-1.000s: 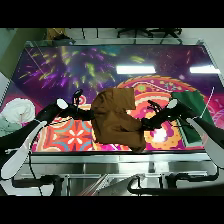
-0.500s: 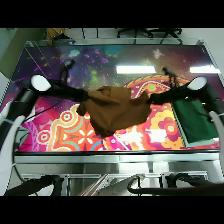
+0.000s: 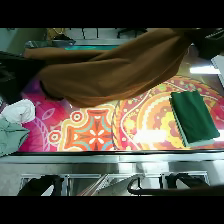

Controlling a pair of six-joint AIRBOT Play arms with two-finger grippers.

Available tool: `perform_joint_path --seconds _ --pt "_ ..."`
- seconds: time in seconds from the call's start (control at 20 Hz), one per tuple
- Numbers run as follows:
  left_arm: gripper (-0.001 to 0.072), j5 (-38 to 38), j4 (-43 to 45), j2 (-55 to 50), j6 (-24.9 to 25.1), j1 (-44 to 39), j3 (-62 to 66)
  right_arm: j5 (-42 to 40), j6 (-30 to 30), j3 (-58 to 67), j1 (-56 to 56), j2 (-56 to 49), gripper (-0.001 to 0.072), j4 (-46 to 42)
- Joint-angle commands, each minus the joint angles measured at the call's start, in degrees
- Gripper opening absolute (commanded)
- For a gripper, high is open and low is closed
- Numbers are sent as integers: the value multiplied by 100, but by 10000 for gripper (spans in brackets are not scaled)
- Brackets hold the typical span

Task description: Fold the shirts.

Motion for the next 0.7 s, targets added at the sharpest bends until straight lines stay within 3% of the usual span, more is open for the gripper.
perform_joint_path --seconds 0.0,0.15,0.4,0.55,0.6,0.65 --pt "16 -140 48 302 -52 -48 46 -251 -223 302 -4 20 24 -68" --pt "17 -140 44 11 -52 -48 -728 57 -216 295 -2 -614 24 -68" --pt "20 9 33 -1274 -46 -48 -2304 1154 68 284 15 -2669 25 -39" --pt "25 411 39 -2277 188 -37 -2962 1141 199 114 133 -3980 43 4" --pt "77 555 39 -2614 337 17 -3016 1082 341 116 151 -4380 133 9" --pt "414 608 33 -2898 404 120 -2962 1003 525 118 146 -4673 173 7"
